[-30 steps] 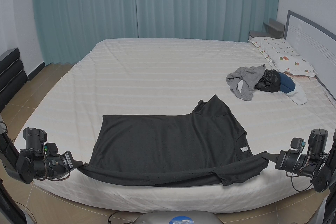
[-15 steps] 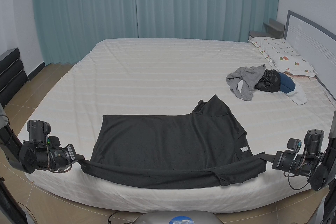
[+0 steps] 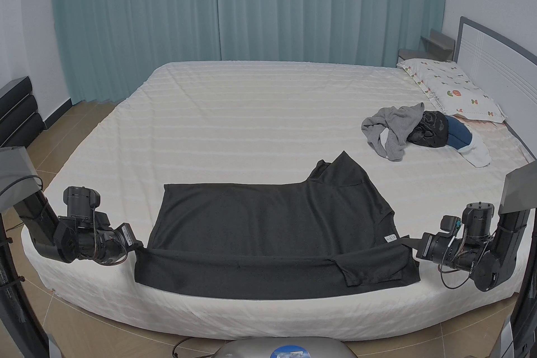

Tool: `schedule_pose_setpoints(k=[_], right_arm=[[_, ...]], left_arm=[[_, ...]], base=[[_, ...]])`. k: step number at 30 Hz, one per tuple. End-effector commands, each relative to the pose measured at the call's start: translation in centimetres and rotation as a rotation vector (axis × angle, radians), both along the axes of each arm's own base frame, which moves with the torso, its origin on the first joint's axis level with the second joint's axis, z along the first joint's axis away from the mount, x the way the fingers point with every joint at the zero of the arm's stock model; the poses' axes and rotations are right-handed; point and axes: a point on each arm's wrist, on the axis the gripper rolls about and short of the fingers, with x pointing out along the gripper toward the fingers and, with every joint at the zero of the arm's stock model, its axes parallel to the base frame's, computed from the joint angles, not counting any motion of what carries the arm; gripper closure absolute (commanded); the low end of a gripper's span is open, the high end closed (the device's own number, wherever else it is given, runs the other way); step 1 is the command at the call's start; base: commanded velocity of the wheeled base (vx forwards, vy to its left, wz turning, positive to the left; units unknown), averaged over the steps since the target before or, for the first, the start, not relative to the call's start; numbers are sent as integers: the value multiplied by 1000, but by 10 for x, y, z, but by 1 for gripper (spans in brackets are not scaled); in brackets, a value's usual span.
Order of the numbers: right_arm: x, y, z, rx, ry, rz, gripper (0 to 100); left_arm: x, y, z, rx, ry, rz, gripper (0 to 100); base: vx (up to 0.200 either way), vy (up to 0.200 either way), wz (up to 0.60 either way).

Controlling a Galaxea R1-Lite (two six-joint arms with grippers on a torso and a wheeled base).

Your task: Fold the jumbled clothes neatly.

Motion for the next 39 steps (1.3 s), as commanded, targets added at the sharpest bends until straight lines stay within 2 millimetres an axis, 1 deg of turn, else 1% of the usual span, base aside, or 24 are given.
schedule_pose_setpoints(k=[1, 5, 11, 12, 13, 16, 20, 22, 24, 27, 28, 37, 39], right_arm=[[10, 2, -19, -6, 42, -1, 100], [15, 2, -22, -13, 52, -11, 100], [16, 5, -25, -16, 67, -3, 100], [16, 5, -25, -16, 67, -3, 0], [15, 6, -27, -16, 74, -3, 0], [16, 6, -24, -16, 61, -3, 0], [17, 6, -17, -10, 34, -4, 0], [16, 5, -4, -4, -2, -9, 0], [16, 5, 4, 1, -23, -12, 0], [13, 4, 10, 3, -36, -14, 0], [13, 4, 10, 3, -37, -14, 0], [12, 5, 11, -9, -41, -33, 0], [12, 5, 11, -9, -41, -33, 0]], left_arm=[[9, -5, -18, 13, 42, -5, 100], [14, -8, -23, 27, 50, -6, 100], [19, -9, -26, 22, 51, 0, 100], [19, -9, -26, 22, 51, 0, 0], [21, -8, -27, 14, 52, 9, 0], [21, -8, -25, 4, 48, 21, 0], [19, -8, -23, -8, 48, 36, 0], [17, -4, -13, -17, 28, 57, 0], [17, -1, -9, -33, 18, 80, 0], [21, 1, -5, -83, 13, 140, 0], [21, 1, -5, -84, 13, 141, 0], [20, 2, -6, -104, 20, 156, 0], [19, 3, -6, -106, 23, 159, 0]], base=[[0, 0, 0], [0, 0, 0], [0, 0, 0], [0, 0, 0], [0, 0, 0], [0, 0, 0], [0, 0, 0], [0, 0, 0], [0, 0, 0], [0, 0, 0], [0, 0, 0], [200, 0, 0], [0, 0, 0]])
